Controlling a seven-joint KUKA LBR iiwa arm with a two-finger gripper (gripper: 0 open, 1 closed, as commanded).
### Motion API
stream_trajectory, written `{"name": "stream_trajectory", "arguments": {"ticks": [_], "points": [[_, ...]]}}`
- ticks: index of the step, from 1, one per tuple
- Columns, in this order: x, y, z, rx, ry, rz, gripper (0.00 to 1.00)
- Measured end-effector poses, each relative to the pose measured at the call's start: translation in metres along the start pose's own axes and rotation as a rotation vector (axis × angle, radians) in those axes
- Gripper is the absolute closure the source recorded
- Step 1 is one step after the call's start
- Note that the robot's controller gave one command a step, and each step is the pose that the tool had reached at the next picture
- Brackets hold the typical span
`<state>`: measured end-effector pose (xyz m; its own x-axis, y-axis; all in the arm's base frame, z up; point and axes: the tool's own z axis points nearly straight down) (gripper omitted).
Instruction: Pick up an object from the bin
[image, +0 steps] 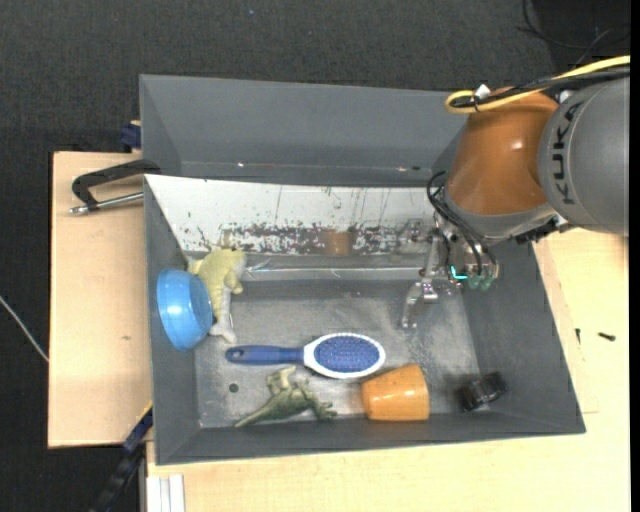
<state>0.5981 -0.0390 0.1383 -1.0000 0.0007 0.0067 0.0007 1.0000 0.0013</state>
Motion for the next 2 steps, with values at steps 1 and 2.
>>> {"name": "stream_trajectory", "arguments": {"ticks": [1,2], "points": [[0.095,0.093,0.0,-0.003,-0.001,-0.105,0.0],[0.094,0.103,0.065,-0.001,-0.005,-0.088,0.0]]}}
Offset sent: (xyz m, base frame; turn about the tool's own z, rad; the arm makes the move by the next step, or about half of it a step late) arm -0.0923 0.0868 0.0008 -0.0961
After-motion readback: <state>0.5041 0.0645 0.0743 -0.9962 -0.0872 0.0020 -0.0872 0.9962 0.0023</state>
